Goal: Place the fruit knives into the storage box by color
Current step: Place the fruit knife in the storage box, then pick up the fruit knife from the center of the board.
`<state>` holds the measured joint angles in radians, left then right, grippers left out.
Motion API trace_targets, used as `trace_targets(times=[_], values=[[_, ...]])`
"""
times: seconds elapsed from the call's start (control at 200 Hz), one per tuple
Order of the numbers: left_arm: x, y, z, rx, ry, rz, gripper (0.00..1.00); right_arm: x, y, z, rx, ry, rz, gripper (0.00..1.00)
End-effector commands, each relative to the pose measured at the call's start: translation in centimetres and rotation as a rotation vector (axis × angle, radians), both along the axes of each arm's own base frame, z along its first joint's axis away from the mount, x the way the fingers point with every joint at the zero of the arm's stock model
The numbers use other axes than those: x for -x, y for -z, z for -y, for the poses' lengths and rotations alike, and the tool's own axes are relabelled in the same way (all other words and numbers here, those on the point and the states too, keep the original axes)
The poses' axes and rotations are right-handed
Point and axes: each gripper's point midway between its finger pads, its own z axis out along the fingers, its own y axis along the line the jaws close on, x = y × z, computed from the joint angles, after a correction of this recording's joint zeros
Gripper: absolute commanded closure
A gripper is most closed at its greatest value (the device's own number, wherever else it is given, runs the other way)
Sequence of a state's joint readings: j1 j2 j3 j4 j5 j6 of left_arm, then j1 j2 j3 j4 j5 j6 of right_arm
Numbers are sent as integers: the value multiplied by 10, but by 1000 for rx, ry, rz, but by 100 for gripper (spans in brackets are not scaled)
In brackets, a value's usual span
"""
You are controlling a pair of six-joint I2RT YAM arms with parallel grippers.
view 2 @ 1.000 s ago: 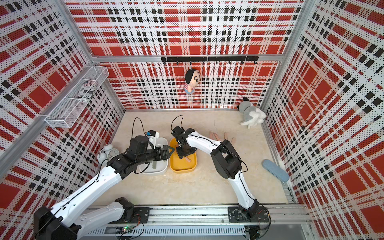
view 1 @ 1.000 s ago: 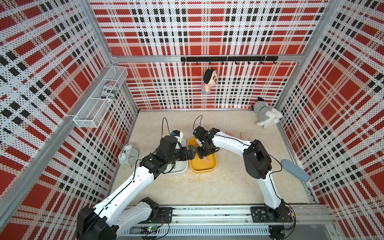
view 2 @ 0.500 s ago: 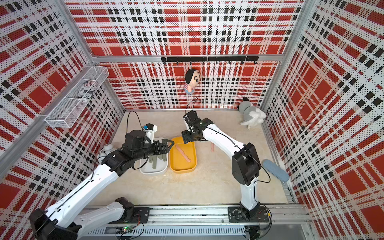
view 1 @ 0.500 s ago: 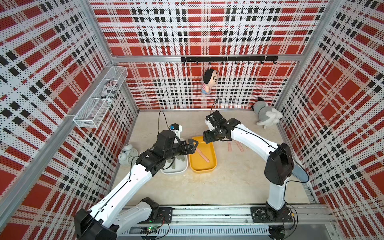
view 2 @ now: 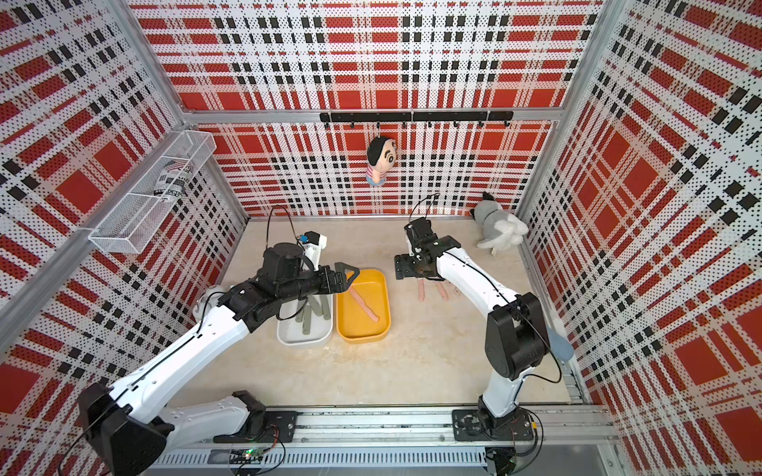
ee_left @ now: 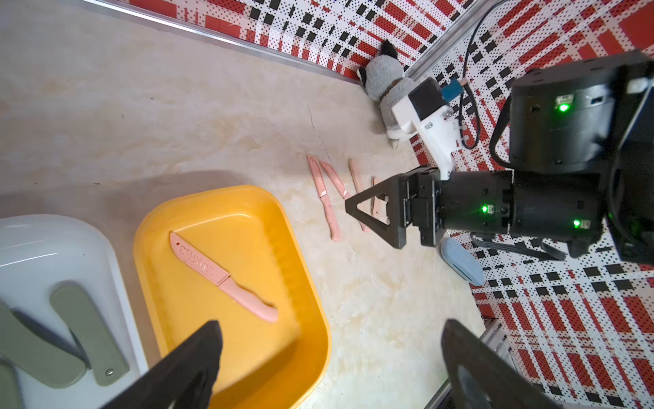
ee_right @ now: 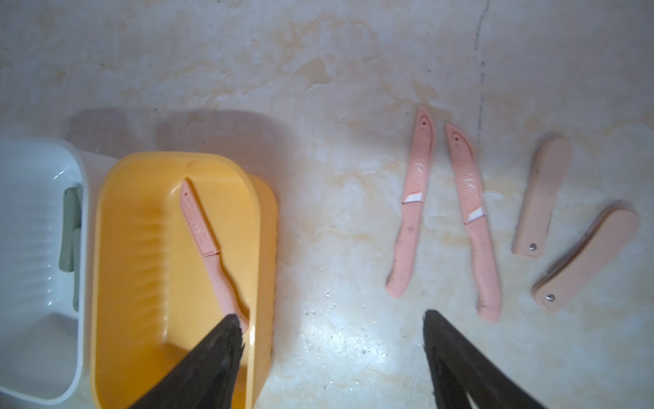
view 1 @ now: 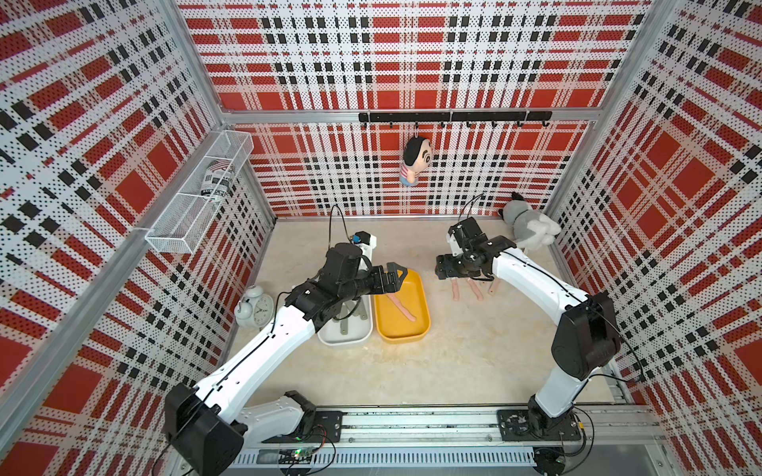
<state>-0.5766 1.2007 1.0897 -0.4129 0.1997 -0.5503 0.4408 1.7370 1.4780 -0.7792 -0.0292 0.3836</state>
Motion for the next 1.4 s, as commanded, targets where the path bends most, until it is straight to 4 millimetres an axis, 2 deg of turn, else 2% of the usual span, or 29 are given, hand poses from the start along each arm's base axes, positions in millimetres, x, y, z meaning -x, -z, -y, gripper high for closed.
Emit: trace_targets(times=[0.0, 0.256, 0.526, 0.967, 1.393], values=[[-4, -14, 17, 33, 36, 41, 2, -4, 3, 18, 9, 40, 13, 17], [-6, -8, 44, 58, 80, 41, 2, -3, 27, 37, 62, 76, -20, 21], [-5, 8, 55, 61, 97, 23, 2, -7, 48, 46, 101, 96, -58, 23], [0, 23, 54, 51, 96, 6, 2, -11, 68, 45, 117, 91, -101, 26], [1, 29, 51, 43, 97, 1, 2, -13, 89, 48, 160, 87, -151, 29]])
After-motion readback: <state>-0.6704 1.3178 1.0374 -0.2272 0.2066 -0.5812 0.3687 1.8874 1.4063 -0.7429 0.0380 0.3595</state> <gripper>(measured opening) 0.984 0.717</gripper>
